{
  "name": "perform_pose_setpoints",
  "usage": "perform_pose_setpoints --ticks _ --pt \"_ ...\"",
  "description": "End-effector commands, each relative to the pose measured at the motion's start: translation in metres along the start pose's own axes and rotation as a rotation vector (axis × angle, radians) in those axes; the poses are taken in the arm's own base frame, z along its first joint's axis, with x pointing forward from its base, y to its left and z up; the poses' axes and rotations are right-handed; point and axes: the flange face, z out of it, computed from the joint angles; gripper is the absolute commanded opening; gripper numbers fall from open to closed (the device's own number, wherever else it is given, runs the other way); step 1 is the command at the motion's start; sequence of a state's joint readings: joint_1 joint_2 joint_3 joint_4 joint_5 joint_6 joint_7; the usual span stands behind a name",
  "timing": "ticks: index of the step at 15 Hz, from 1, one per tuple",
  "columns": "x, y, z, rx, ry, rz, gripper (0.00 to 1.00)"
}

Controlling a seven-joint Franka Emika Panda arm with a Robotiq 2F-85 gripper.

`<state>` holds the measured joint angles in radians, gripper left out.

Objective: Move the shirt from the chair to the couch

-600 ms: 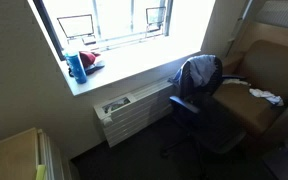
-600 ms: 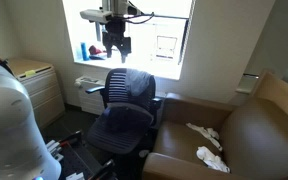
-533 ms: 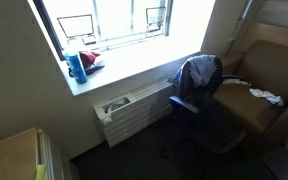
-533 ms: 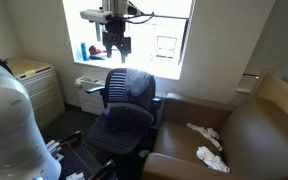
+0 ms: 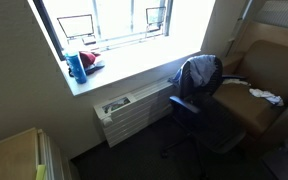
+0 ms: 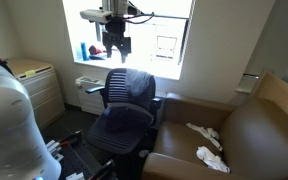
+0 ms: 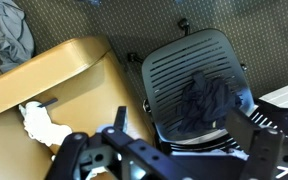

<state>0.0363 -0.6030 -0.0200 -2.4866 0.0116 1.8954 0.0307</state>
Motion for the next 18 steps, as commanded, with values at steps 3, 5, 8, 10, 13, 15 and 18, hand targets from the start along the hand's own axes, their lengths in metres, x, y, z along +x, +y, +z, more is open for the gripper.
perform_pose_setpoints --ticks 3,5,8,10,13,15,18 --pt "-0.004 -0.013 -0.024 -0.108 0.029 -0.094 1.00" --pt "0.004 -0.059 -0.031 -0.175 0.082 -0.135 1.00" --pt "0.001 -0.147 0.001 -0.153 0.190 -0.271 1.00" --pt "-0.008 -0.198 0.032 -0.088 0.180 -0.282 1.00" --pt "-0.018 -0.212 0.035 -0.106 0.184 -0.287 1.00" --pt "-0.017 -0.221 0.052 -0.103 0.165 -0.290 1.00" --pt "-0.026 -0.218 0.049 -0.241 0.268 -0.328 1.00"
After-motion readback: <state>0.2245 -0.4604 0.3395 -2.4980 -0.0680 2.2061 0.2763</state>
